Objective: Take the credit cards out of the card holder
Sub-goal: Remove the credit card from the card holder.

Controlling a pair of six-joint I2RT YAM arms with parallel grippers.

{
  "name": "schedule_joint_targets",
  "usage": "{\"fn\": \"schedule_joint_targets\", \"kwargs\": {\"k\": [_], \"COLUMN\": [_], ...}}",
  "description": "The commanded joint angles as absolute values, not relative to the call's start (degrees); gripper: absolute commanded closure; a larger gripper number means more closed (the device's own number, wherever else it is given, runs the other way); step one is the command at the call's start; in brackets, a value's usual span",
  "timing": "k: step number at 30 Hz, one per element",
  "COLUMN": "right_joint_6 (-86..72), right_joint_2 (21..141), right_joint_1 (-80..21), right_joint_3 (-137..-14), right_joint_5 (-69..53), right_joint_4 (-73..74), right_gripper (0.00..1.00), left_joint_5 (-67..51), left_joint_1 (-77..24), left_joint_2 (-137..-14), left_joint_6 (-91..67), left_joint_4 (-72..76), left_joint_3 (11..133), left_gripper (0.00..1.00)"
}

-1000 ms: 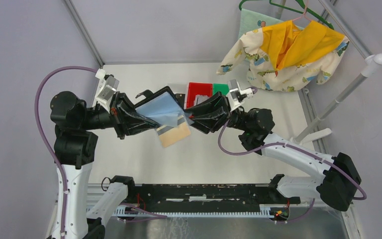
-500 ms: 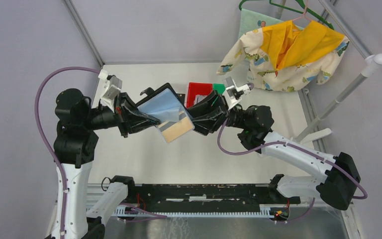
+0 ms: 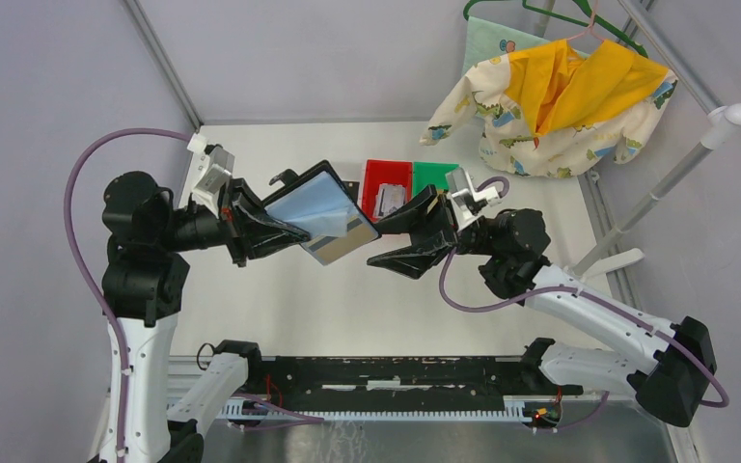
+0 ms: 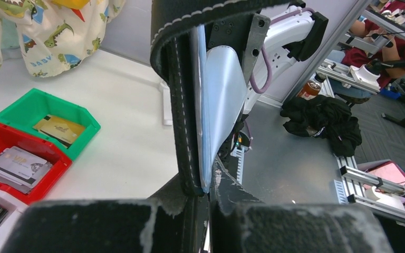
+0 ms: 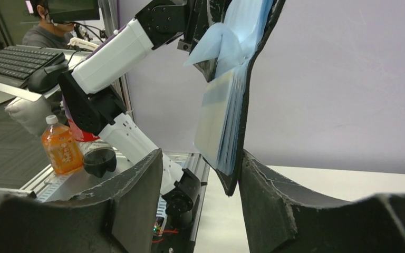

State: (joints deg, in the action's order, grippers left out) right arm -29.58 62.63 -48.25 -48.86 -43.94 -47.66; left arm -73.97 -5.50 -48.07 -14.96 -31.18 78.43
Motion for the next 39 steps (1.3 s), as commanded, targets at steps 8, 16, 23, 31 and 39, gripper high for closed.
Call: {"fn": "schedule_joint_targets", "kwargs": {"k": [8,16,23,31,39], "right_joint_6": [-22.6,-25.8,-26.9,-28.5,-32.4], "right_joint_2": [61.0,63.1,62.4,63.7,66.2], "right_joint_1": [-48.1,-46.8,-46.7,-46.7,-46.7], "right_joint_3": [-49.6,-51.4,-49.8,-51.9,-54.0], "right_joint_5": [-45.1,-40.0,-49.5,-51.1,-51.2], "right_joint_4": [-43.2,-45.3,-50.5,-52.1,-55.1], "right_gripper": [0.48,0.51,0.34,0.4,0.53], "left_joint_5": [-77.0,-77.7,-78.2,-78.0,-77.8], "left_joint_1": [-5.6,-5.6,-5.6,-5.6,-5.5], "left_joint_2": [-47.3,-47.1,-46.9,-47.3,-47.2], "left_joint_6": [-21.6,-22.5,-22.3,-22.3,-22.3], "left_joint_4": [-24.6,-24.2,-24.2,-24.0,-23.9], "left_joint_3": [81.0,81.1,81.0,80.9,80.9], "left_gripper": [0.98,0.98,0.98,0.98,0.98]}}
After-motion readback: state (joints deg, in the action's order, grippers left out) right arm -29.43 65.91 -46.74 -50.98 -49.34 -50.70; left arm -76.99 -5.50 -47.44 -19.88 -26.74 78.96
